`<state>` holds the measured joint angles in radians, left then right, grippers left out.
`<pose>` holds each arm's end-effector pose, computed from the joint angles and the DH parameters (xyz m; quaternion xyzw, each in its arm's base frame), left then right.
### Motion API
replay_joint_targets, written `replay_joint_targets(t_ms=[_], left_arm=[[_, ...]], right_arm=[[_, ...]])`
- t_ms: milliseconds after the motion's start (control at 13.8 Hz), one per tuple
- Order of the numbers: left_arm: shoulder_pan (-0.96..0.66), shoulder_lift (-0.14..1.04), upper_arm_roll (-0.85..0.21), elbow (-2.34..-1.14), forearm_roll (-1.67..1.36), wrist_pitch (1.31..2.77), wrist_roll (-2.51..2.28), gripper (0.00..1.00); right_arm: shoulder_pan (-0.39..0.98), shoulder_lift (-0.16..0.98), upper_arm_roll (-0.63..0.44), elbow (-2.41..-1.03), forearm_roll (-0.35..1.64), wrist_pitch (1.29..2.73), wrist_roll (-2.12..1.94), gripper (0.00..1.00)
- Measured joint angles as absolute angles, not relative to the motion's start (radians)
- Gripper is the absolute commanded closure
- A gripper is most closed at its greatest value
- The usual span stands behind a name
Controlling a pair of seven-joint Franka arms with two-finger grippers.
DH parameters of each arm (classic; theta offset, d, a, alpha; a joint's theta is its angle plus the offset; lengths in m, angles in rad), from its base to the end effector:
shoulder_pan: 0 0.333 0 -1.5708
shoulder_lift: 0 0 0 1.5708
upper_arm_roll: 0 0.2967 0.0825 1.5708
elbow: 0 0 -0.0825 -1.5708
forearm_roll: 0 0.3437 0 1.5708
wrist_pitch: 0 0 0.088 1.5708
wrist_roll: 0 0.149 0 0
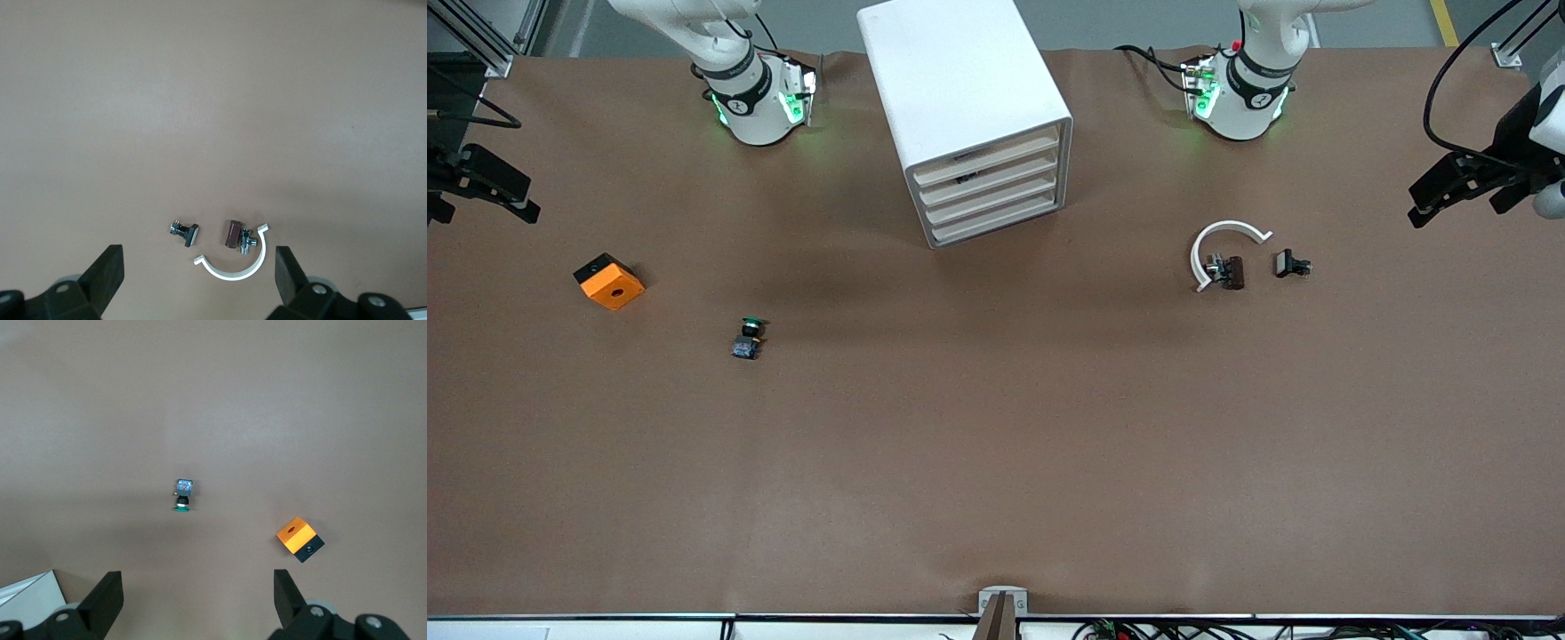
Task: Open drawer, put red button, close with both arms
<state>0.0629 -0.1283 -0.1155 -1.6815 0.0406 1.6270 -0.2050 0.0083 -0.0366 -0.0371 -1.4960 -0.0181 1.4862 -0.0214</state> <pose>0.4845 -0.0229 0.5840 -0.9961 -0.0758 -0.0397 0.0228 0.4957 -0.0175 0.6061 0.9999 -0.0046 0.0132 0.0087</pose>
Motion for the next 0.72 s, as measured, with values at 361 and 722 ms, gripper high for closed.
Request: replay_joint_targets(t_ms=[361,722], left_arm=[[0.062,-0.128,-0.117,-1.677,0.041,1.609,-0.205,0.0],[0.062,-0.128,-0.117,-1.677,0.041,1.606,-0.205,0.0]], right_arm=[[0.008,-0.037,-0.036,-1.496,-0.021,1.439,-0.021,0.0],[0.008,-0.037,-0.035,-1.496,-0.021,1.438,-0.021,0.0]])
